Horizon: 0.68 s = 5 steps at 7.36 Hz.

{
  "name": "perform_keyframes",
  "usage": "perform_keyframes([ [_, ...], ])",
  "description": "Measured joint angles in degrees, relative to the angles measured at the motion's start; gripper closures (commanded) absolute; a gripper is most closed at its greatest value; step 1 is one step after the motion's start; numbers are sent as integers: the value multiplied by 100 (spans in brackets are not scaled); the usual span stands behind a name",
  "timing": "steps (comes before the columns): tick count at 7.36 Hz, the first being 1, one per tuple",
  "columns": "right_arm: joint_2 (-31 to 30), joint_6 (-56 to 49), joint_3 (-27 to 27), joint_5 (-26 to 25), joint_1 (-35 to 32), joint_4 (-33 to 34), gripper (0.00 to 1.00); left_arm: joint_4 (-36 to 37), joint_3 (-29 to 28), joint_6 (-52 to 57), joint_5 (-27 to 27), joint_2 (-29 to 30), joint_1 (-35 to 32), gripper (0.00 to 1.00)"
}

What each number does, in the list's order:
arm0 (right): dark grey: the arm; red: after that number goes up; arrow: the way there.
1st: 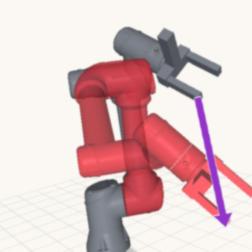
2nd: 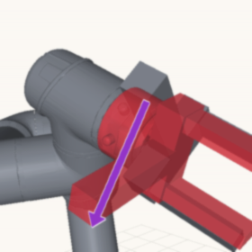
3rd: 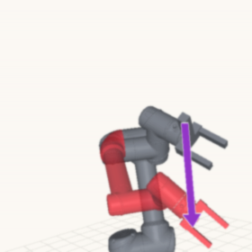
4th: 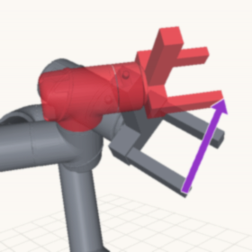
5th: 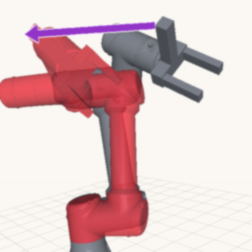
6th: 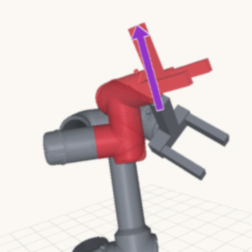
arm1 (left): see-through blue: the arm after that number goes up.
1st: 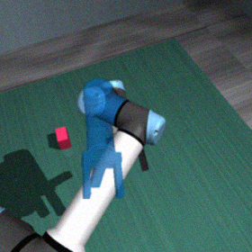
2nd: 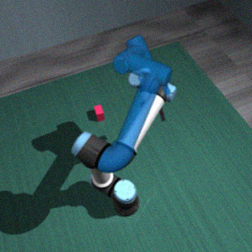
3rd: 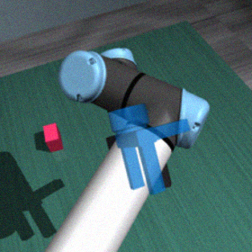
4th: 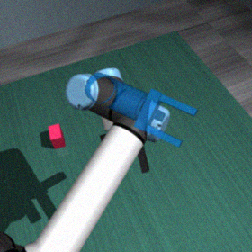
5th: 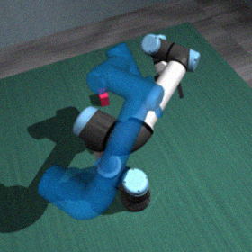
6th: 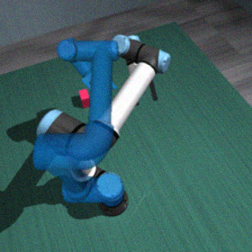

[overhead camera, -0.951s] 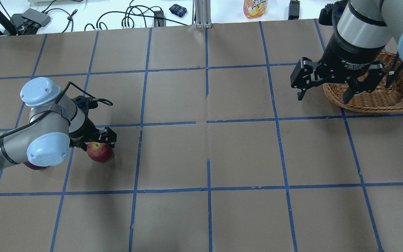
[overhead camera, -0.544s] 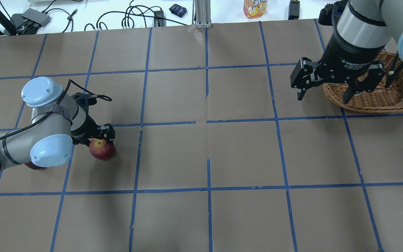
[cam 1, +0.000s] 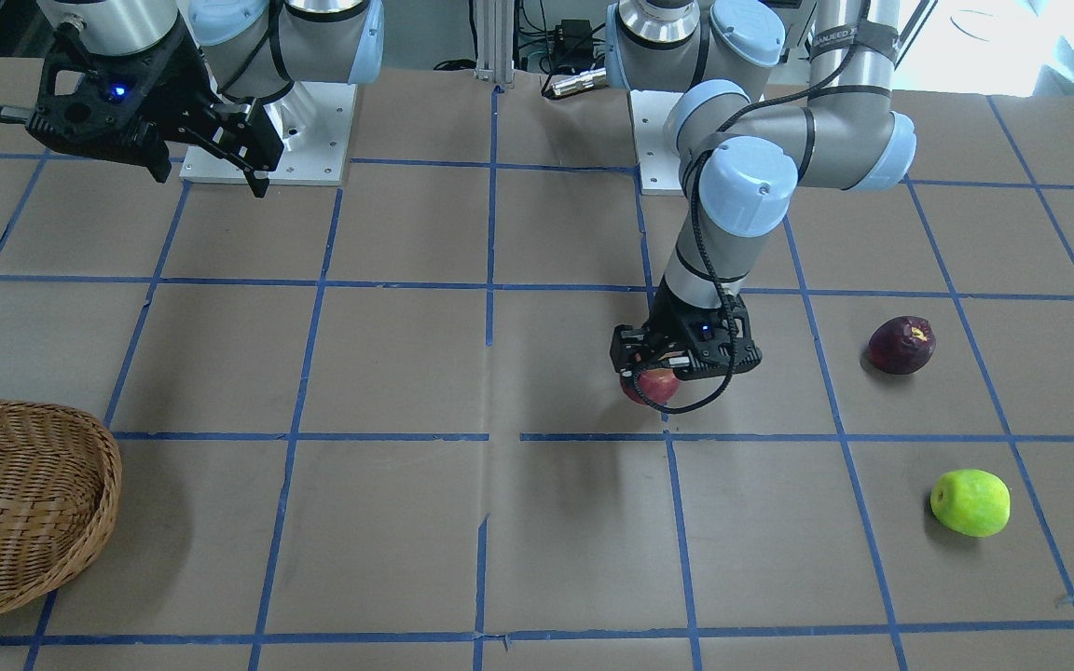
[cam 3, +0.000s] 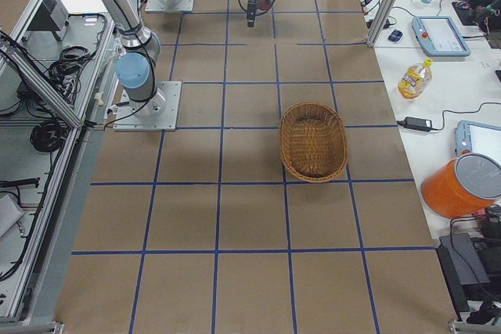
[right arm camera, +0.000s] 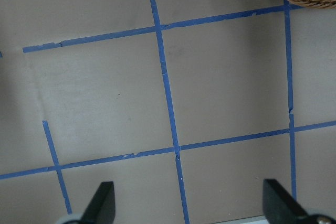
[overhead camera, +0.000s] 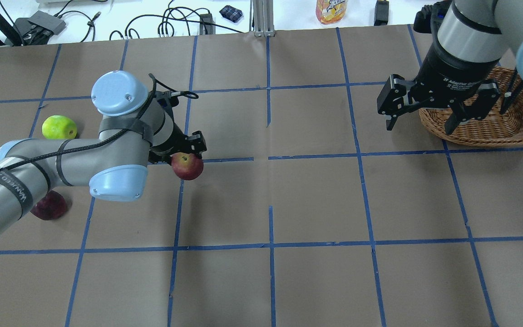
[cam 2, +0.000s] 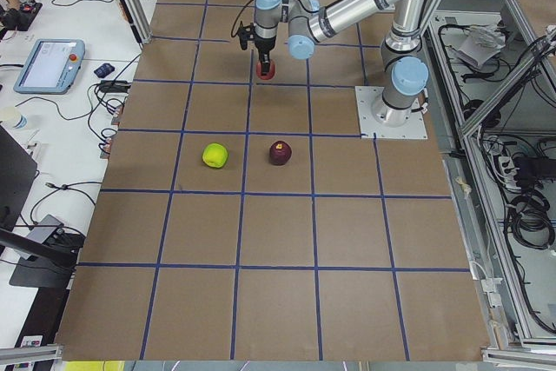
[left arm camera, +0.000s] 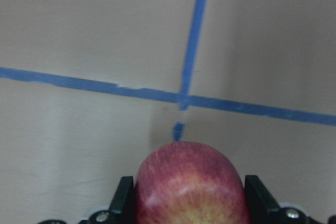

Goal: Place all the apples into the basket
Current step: 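Carry the red apple to the table center and release it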

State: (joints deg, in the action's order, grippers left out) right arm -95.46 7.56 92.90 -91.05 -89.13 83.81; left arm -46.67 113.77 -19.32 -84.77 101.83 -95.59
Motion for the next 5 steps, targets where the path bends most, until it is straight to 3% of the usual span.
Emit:
perform_keyframes([
  [3,46,-86,2,5,15,11,0,265,-1044,-1621,636,915,-936,100],
  [4,78,-266,6,7,21,21,0,334,-1278,-1800,630,1218,-1134,30],
  [5,106,-415,7,15,27,51,0,487,-1388,-1856,581,1471,-1270,0],
])
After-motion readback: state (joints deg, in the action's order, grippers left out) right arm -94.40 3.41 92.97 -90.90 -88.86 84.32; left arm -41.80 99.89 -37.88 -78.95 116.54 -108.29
